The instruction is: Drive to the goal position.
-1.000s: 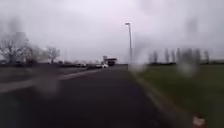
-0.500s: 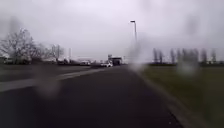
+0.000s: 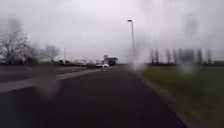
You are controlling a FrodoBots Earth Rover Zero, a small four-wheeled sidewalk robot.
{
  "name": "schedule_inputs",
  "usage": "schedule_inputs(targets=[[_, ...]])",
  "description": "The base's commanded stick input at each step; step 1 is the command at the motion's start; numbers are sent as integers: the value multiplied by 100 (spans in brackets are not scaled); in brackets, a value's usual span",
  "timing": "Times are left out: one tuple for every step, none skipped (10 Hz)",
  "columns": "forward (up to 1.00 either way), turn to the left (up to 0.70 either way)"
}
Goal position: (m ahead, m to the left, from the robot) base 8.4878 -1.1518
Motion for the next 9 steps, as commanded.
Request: schedule_inputs(targets=[[100, 0], [100, 0], [100, 0], [100, 0], [100, 0], [100, 0], [100, 0], [100, 0], [100, 0]])
